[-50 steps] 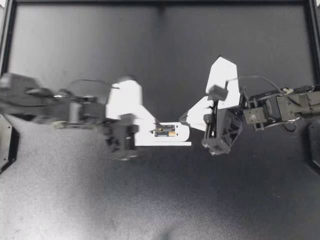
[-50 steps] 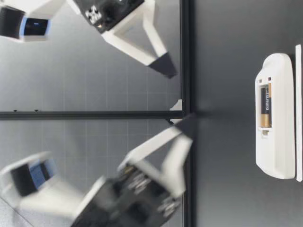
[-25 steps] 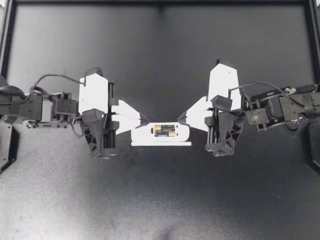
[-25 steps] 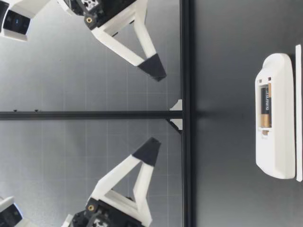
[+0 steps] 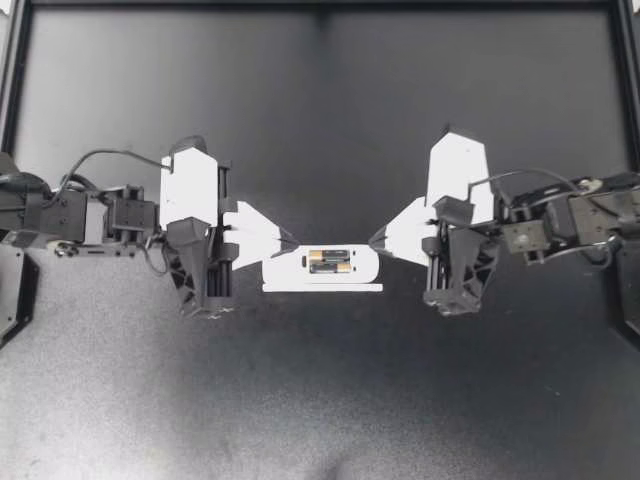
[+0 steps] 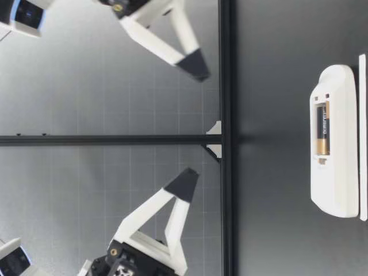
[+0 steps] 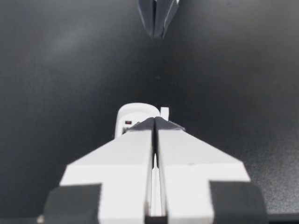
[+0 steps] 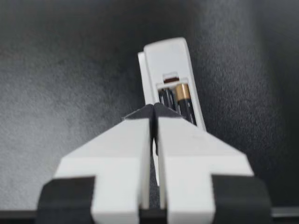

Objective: Place the battery into the slot of the remote controller.

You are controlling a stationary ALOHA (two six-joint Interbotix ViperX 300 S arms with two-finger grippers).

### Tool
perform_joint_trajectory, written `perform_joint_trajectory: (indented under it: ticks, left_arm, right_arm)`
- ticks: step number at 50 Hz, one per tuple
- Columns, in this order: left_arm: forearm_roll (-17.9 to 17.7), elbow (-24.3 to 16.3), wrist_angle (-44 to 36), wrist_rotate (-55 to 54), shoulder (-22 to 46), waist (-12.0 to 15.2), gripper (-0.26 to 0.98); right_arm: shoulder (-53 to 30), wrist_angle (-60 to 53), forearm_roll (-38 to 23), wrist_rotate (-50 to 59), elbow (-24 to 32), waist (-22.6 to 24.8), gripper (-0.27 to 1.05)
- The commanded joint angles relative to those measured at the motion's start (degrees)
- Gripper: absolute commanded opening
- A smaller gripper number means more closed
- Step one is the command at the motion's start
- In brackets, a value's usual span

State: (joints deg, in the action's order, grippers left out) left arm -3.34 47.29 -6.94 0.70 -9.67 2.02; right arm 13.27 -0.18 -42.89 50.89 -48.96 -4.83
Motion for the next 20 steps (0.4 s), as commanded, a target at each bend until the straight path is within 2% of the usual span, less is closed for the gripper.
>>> perform_joint_trajectory:
  ticks: [1, 20]
  left_arm:
    - [0.09, -0.53, -0.18, 0.44, -0.7, -0.09, -0.15]
    - [0.0, -0.44, -0.18, -0.09, -0.88, -0.09, -0.15]
  right_arm:
    - [2.29, -0.18, 0.09, -0.09, 0.62, 0.26, -0.09]
    - [9.4, -0.79, 0.18, 0.18, -4.83, 0.26, -0.09]
